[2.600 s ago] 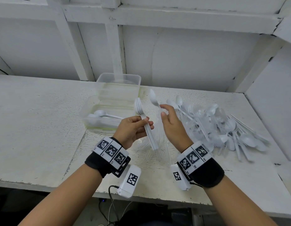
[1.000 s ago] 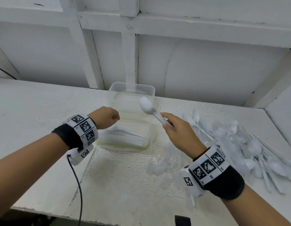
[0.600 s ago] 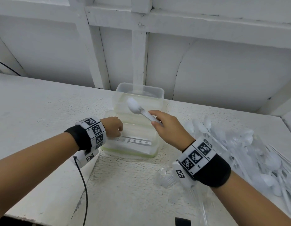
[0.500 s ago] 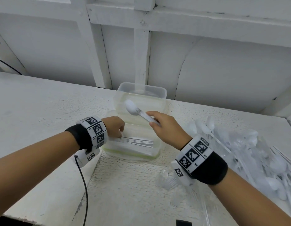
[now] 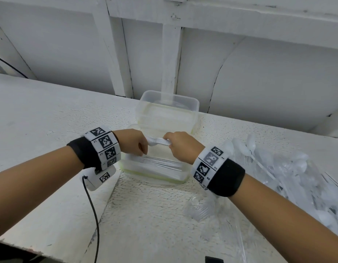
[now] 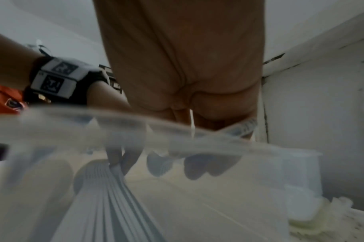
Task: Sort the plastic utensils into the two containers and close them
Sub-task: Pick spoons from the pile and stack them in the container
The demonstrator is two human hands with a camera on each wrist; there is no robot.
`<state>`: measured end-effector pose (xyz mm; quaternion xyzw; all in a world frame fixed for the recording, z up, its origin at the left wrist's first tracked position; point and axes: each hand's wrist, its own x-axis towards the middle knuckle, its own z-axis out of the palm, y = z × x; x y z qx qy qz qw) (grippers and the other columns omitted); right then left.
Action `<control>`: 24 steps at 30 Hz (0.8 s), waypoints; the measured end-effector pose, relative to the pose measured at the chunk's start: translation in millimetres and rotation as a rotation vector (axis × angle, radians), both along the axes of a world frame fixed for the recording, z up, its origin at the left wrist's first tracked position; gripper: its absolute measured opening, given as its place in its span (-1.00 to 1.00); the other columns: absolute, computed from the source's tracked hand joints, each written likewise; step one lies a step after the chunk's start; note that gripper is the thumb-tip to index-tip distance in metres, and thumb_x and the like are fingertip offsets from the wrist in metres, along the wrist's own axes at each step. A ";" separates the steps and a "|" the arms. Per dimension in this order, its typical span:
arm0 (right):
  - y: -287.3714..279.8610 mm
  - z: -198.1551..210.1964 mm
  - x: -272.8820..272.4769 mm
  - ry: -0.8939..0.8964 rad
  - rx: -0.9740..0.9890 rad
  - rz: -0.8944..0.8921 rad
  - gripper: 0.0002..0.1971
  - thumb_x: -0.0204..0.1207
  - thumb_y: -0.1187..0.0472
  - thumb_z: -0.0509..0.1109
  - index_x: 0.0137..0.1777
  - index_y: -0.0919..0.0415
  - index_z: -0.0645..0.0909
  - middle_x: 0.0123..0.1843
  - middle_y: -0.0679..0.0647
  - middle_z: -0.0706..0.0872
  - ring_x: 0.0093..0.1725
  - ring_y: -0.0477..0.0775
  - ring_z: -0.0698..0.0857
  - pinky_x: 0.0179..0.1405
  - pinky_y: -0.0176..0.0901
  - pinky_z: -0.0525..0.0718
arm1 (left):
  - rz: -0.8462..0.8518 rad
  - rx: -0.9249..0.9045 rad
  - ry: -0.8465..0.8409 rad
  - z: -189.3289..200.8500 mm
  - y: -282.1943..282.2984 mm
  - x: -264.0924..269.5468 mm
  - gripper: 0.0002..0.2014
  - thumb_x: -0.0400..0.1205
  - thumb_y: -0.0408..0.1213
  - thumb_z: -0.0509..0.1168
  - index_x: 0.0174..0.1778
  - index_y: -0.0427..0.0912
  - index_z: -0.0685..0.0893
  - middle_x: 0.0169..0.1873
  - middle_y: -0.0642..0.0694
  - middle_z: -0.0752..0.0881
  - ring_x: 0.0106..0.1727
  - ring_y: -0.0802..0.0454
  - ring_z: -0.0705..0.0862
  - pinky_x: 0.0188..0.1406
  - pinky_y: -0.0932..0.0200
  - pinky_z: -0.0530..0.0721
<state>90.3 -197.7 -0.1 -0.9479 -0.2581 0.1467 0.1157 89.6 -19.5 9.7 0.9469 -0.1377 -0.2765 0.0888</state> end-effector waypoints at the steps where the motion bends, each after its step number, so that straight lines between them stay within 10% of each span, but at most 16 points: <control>1: 3.8 -2.5 1.5 0.002 -0.010 0.008 -0.67 0.61 0.41 0.14 0.35 0.23 0.47 0.15 0.23 0.64 0.09 0.22 0.62 -0.04 -0.05 0.54 | 0.000 -0.004 0.002 0.7 0.8 0.0 -0.81 0.59 -0.28 0.31 0.06 -0.07 0.77 0.02 0.05 0.75 -0.08 0.22 0.55 -0.26 0.54 0.41; 9: 15.3 -23.6 0.4 0.167 0.006 0.006 -0.61 0.65 0.36 0.12 0.45 0.13 0.41 0.32 0.20 0.59 0.25 0.21 0.58 0.15 -0.09 0.52 | 0.018 -0.033 0.006 7.3 4.1 -3.4 -0.81 0.60 -0.28 0.29 0.05 -0.07 0.77 -0.12 0.11 0.71 -0.09 0.20 0.56 -0.24 0.59 0.38; 17: 9.5 -11.7 -1.4 0.273 -0.015 0.064 -0.62 0.62 0.26 0.23 0.43 0.12 0.51 0.40 0.12 0.52 0.38 0.10 0.50 0.25 -0.21 0.41 | 0.479 -0.313 -0.349 7.8 31.7 -6.6 -0.77 0.67 -0.25 0.20 0.15 -0.17 0.70 0.07 -0.03 0.71 -0.02 0.07 0.57 -0.01 0.23 0.42; 24: 11.1 -15.6 -2.6 0.297 0.084 0.050 -0.63 0.61 0.29 0.23 0.41 0.17 0.50 0.18 0.07 0.66 0.09 -0.01 0.56 0.07 -0.31 0.42 | 0.833 -0.609 -0.037 -5.2 38.6 -18.7 -0.64 0.68 -0.33 0.20 0.41 -0.10 0.48 0.03 -0.24 0.70 -0.02 -0.14 0.70 -0.02 -0.22 0.73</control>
